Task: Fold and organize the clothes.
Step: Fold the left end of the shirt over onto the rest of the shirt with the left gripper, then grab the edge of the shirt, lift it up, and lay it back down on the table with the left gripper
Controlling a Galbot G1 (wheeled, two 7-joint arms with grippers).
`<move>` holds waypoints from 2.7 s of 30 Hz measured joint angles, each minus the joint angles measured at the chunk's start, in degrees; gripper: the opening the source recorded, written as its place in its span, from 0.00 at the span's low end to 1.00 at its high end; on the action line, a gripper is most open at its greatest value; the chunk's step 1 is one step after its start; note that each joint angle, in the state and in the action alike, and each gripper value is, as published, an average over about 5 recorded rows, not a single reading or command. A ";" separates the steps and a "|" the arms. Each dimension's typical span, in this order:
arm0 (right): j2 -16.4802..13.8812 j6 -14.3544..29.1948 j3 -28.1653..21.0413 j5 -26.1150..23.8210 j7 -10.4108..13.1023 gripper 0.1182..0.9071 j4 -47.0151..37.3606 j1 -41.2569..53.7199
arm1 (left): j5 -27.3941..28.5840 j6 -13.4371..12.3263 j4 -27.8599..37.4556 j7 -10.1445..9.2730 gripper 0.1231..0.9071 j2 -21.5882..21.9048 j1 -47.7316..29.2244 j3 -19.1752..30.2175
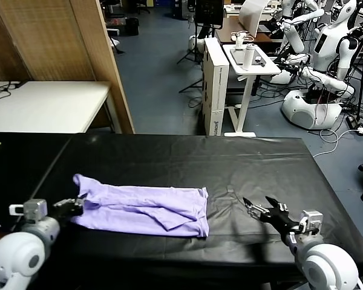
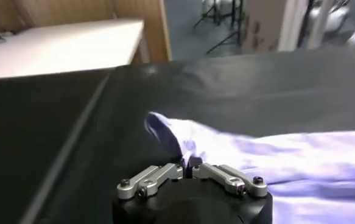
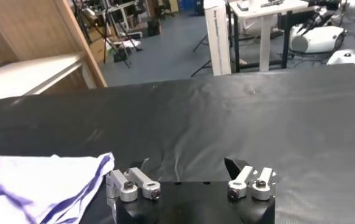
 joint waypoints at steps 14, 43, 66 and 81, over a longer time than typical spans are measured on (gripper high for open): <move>1.91 1.05 -0.05 -4.95 -0.96 1.00 -1.43 -2.40 | -12.14 -0.04 -1.64 -5.21 0.08 -11.18 -4.44 12.07; 2.84 1.37 -0.68 -6.47 -1.73 1.00 -2.87 -2.51 | -4.73 -0.04 1.82 -6.74 0.08 -24.93 -9.59 28.18; 1.53 0.94 -3.46 -5.64 -2.78 1.00 -1.40 -0.47 | 1.53 -0.03 3.92 -3.79 0.31 -28.70 -9.11 29.47; 0.16 0.54 -16.29 -6.53 -1.43 1.00 -4.49 12.11 | 3.90 -0.03 -2.51 -2.42 1.00 -24.89 -6.59 22.43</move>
